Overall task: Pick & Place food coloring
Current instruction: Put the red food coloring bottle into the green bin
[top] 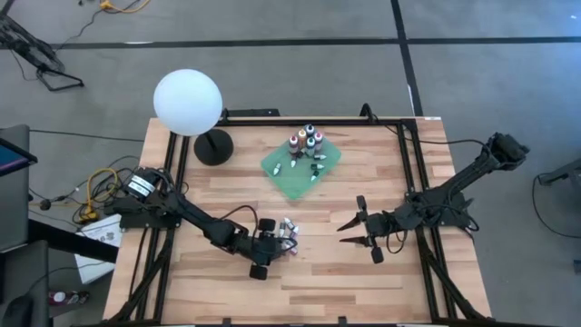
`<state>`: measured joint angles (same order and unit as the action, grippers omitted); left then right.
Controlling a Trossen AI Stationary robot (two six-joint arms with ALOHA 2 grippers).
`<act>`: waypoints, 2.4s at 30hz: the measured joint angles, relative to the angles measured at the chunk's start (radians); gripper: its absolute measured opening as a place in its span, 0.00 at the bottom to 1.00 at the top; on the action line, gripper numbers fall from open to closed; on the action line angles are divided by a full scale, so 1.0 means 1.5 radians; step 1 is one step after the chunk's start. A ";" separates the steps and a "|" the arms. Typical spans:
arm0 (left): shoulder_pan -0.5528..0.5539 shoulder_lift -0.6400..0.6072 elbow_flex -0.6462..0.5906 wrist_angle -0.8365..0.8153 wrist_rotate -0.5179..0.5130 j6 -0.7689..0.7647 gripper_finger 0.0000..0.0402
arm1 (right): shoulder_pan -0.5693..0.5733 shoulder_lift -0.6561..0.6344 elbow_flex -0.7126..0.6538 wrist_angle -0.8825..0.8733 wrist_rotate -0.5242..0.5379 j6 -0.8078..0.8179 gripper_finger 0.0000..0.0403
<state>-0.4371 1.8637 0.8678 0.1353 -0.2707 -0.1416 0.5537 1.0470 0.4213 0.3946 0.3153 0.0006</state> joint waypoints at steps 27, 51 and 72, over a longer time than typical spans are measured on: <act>0.000 0.005 0.017 -0.001 0.021 0.031 0.20 | 0.000 0.000 0.000 -0.001 0.000 0.000 0.30; 0.038 0.003 0.273 -0.367 -0.210 0.226 0.19 | 0.000 0.000 0.000 -0.014 0.000 0.000 0.30; 0.325 0.002 0.334 -0.467 -0.247 0.358 0.19 | 0.000 0.000 0.000 -0.014 0.000 0.001 0.30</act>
<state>0.0503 1.8668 1.3693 -0.5652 -0.6409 0.3962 0.5537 1.0470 0.4213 0.3740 0.3153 0.0013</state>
